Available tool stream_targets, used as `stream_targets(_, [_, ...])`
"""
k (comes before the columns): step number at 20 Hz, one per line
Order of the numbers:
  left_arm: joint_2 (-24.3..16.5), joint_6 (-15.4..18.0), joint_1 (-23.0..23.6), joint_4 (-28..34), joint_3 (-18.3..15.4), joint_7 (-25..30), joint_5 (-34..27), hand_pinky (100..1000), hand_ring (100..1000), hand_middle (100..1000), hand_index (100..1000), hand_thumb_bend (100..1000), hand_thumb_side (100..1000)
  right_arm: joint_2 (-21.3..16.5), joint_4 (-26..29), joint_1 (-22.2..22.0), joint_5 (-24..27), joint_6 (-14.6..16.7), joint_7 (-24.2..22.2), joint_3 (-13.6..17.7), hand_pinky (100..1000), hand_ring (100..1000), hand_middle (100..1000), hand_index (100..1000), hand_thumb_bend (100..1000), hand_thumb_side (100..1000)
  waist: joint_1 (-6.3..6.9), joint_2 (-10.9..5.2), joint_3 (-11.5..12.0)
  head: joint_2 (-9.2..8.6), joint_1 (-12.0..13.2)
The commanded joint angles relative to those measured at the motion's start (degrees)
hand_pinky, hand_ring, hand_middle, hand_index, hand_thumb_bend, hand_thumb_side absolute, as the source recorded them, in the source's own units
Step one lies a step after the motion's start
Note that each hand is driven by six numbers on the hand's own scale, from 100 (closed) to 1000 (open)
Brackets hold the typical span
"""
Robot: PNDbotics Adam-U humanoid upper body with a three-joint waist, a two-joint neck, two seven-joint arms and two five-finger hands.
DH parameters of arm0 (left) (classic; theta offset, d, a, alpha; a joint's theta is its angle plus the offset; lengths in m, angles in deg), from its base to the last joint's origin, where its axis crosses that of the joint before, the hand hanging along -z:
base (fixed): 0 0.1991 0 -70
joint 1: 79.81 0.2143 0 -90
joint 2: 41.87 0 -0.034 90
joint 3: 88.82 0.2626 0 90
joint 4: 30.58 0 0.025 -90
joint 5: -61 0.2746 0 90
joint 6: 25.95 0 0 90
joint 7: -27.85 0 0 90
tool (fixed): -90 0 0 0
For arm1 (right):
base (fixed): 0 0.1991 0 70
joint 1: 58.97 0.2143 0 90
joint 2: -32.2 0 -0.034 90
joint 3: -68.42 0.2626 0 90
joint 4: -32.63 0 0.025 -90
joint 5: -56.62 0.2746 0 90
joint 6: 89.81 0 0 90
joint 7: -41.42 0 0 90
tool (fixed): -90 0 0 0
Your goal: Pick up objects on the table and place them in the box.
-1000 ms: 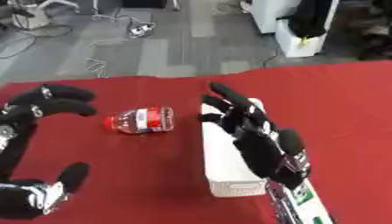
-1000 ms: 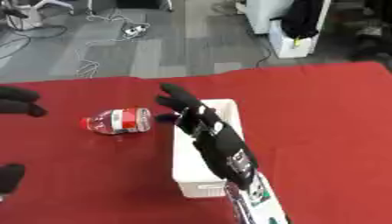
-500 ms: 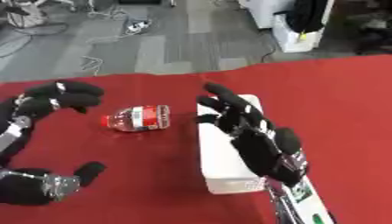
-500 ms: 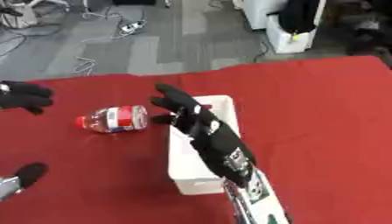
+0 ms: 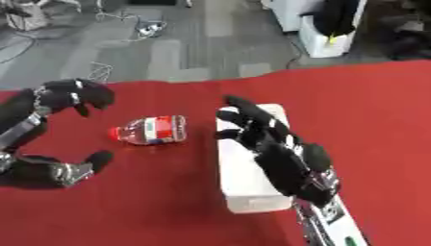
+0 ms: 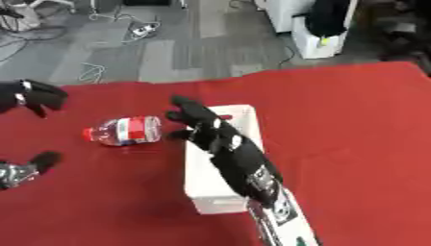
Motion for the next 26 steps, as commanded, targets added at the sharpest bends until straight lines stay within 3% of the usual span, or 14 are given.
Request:
stream_targets(1, [-1.20,0.90,-2.72,-4.05,0.02,0.17,2.75,559,709,772,848,295,539,-0.13,0.62,0.66,0.45,0.06,-0.60,-0.32,850,956,994,947,488,1000,0.06,-0.83,-0.09,-0.87,0.75])
stream_targets(12, [3.75,3.74,-10.23,-18.86,1.55,1.28,9.77,564,706,772,851,285,569,-0.32,0.24,0.61,0.79,0.02,-1.64,-0.79,851,958,995,944,491,1000,0.45,-0.88,-1.00,-0.90,1.80])
stream_targets(26, [7.49,6.67,-14.53,-24.00,2.97,1.98,14.32,571,711,776,859,290,603,-1.01,0.34,0.64,1.06,-0.40,-2.58,-1.41,852,960,996,939,489,1000,1.86,-0.46,-3.03,-1.55,2.72])
